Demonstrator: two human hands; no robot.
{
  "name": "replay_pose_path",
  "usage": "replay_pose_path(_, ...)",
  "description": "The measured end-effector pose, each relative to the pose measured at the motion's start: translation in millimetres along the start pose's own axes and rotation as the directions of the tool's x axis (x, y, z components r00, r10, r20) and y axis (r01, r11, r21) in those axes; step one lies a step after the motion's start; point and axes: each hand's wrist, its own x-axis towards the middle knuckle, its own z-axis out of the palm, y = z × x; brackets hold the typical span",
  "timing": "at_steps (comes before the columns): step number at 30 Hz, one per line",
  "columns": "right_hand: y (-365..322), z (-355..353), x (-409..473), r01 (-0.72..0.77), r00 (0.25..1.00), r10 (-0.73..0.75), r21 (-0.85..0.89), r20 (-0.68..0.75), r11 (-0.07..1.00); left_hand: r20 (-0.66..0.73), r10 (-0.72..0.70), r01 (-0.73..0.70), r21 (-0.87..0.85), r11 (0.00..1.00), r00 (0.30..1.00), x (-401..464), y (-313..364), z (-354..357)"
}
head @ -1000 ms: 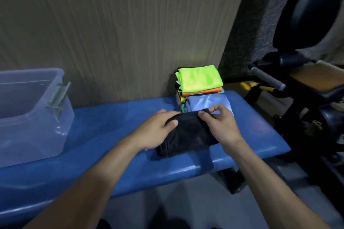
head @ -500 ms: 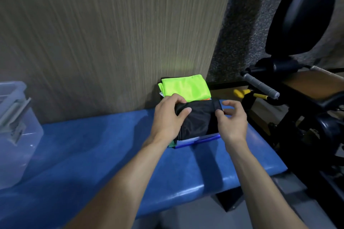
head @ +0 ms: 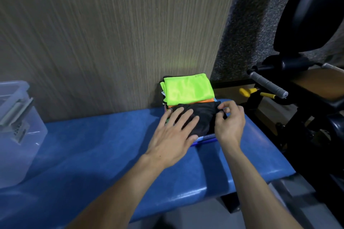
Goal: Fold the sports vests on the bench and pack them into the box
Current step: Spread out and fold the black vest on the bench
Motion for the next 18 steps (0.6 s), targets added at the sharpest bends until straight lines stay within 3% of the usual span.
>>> replay_pose_path(4, 0, 0, -7, 0.348, 0.937, -0.325, -0.252, 0.128, 0.903, 0.042, -0.01, 0.012, -0.051, 0.999, 0.999, -5, -9, 4)
replay_pose_path(6, -3, 1, -10, 0.452, 0.89, -0.388, -0.349, 0.239, 0.821, 0.065, -0.032, 0.039, -0.106, 0.994, 0.997, -6, -8, 4)
replay_pose_path(8, -5, 2, -13, 0.431, 0.892, -0.322, -0.383, 0.317, 0.817, 0.112, -0.079, 0.098, -0.18, 0.979, 0.991, -4, -7, 3)
replay_pose_path(12, 1, 11, -19, 0.264, 0.912, -0.123, -0.327, 0.392, 0.907, 0.16, -0.174, 0.22, -0.338, 0.915, 0.972, -1, -9, 6)
replay_pose_path(18, -3, 5, -25, 0.113, 0.95, -0.039, -0.223, 0.311, 0.968, 0.214, -0.209, 0.285, -0.435, 0.854, 0.954, 1, -9, 7)
